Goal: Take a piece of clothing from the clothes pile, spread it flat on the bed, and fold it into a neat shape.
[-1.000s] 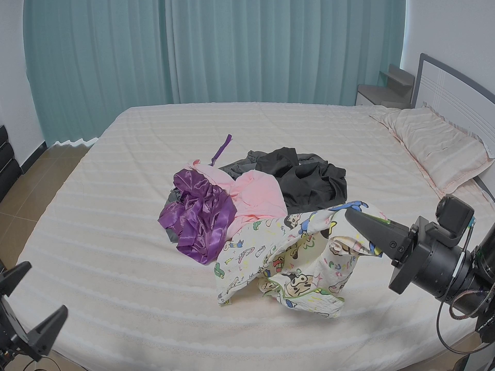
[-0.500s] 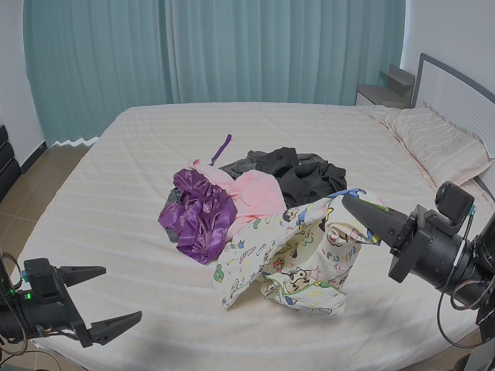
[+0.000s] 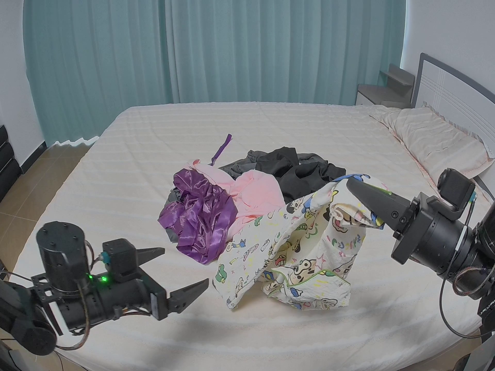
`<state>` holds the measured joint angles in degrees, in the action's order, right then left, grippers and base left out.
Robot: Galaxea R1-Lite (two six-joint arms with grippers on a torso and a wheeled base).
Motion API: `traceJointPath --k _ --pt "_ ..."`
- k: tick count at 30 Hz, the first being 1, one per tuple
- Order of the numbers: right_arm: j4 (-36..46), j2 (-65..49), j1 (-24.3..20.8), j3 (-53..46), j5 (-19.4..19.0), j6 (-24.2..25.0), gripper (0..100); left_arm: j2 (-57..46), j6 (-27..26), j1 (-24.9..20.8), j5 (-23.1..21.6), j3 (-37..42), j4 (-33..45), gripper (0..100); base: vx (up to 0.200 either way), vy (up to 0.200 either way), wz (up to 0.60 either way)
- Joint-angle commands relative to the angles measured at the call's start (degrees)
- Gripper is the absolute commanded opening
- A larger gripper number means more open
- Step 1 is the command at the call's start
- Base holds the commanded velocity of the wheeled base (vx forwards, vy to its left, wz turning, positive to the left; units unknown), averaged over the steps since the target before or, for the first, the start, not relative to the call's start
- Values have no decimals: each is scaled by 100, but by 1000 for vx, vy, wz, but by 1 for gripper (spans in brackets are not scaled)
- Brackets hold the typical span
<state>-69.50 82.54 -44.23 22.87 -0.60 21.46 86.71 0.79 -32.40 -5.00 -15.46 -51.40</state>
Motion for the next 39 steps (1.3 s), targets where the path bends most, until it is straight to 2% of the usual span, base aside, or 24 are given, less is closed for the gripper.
traceJointPath --k 1,4,5,6,10,16,25,30,35,39 --pt "15 43 99 69 -28 -1 0 2078 835 -829 992 -71 -1443 100 0 0 0" --pt "6 122 107 69 -28 8 0 2579 1142 -1005 1379 -203 -1971 100 0 0 0" --pt "6 122 107 69 -28 8 0 2579 1142 -1005 1379 -203 -1971 100 0 0 0" --pt "6 139 116 69 -37 17 0 2851 1274 -1049 1590 -335 -2243 100 0 0 0" --pt "6 166 116 112 -28 25 0 3071 1406 -1049 1765 -458 -2630 100 0 0 0" --pt "6 341 116 332 -37 43 0 3115 1538 -1172 1774 -414 -2656 100 0 0 0" --pt "6 350 116 578 -28 52 0 3449 1538 -1189 1888 -915 -2683 100 0 0 0" --pt "-2 359 116 596 -28 52 0 3818 1608 -1172 2135 -1407 -2692 100 0 0 0" --pt "-2 306 195 569 -28 52 0 4363 2021 -1137 2574 -2251 -2753 100 0 0 0" --pt "-2 280 353 569 -28 52 0 4767 2004 -1022 2741 -2392 -2955 100 0 0 0"
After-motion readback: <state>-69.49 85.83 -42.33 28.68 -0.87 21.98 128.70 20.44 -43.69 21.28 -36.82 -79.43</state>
